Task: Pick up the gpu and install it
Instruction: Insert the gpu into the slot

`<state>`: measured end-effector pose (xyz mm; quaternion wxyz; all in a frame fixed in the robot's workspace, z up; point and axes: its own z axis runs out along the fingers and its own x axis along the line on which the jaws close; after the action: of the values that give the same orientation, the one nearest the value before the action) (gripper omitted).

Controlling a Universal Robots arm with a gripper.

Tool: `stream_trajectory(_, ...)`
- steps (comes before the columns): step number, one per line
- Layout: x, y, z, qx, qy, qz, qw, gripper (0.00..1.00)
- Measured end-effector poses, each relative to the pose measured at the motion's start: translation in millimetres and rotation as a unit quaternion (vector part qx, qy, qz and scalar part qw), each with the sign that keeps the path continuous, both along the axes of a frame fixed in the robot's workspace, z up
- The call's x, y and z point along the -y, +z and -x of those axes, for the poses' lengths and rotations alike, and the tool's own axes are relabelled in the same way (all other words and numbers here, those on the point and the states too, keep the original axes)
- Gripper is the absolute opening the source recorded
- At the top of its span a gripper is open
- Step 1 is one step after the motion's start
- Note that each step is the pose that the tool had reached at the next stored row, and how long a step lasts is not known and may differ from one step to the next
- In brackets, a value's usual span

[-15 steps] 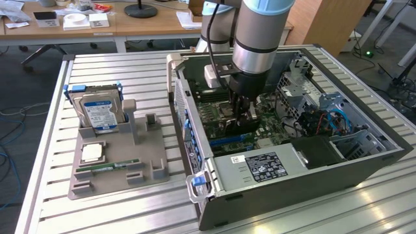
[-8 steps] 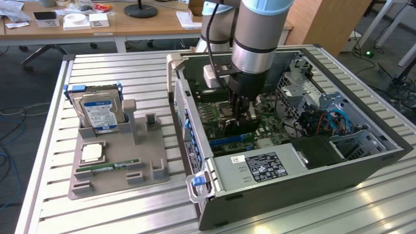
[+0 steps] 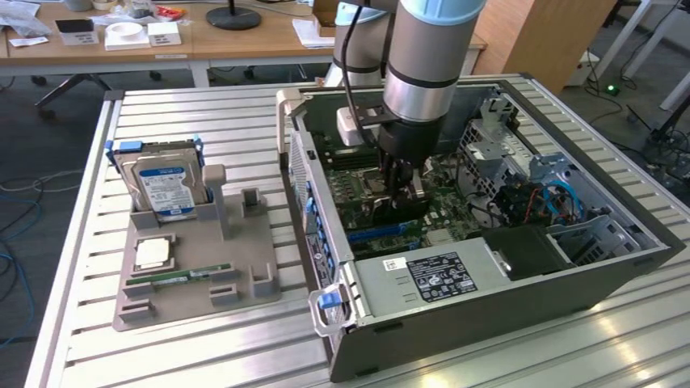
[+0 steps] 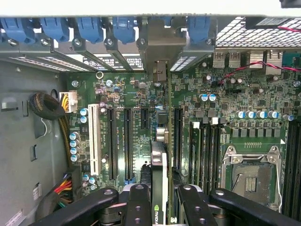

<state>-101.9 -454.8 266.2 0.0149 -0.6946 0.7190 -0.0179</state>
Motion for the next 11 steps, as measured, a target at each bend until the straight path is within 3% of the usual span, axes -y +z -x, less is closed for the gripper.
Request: stream_trajectory(11,0.0,1.6,1.2,0.0,0.0,0.0001,1.0,0.27)
